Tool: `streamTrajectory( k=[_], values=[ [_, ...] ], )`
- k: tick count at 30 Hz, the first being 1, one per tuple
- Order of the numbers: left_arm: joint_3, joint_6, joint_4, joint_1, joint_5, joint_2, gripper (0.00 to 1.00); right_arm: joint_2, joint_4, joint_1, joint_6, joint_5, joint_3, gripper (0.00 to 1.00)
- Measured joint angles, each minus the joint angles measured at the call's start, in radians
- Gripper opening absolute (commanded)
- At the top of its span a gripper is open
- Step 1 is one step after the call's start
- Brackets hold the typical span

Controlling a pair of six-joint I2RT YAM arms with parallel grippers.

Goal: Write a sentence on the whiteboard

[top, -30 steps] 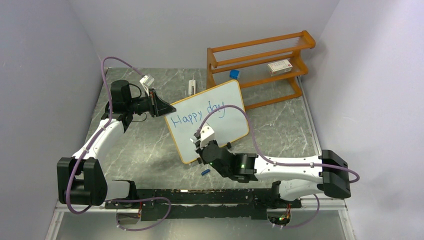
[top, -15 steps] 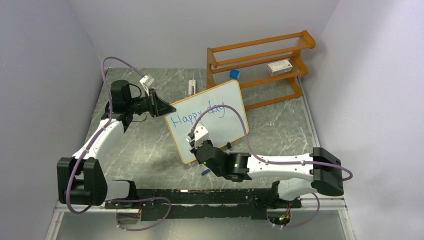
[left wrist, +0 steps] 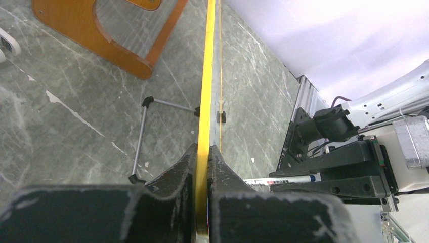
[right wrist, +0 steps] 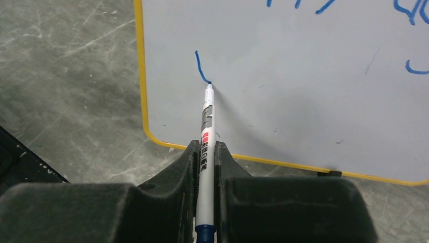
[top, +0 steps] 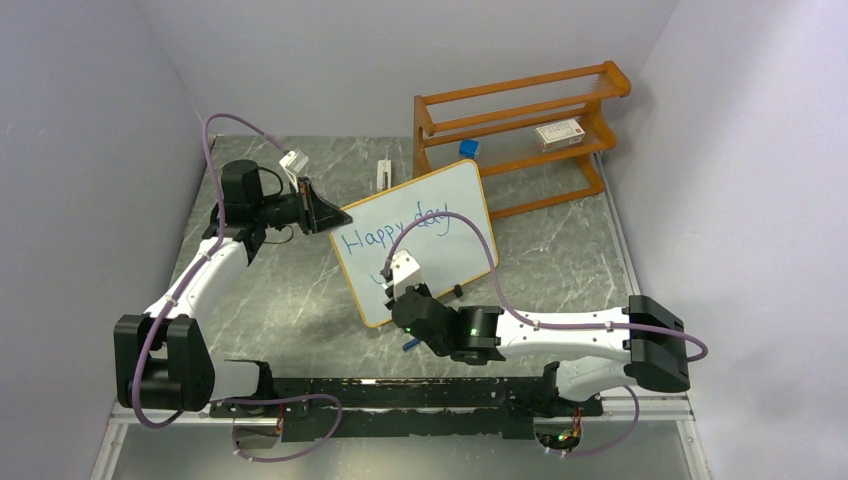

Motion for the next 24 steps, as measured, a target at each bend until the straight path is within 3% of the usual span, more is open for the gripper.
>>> streamTrajectory(
  k=[24],
  values=[
    [0.000,0.000,0.000,0.000,0.000,0.000,0.05,-0.022,0.050,-0.003,-0.040,0.056,0.000,0.00]
  ],
)
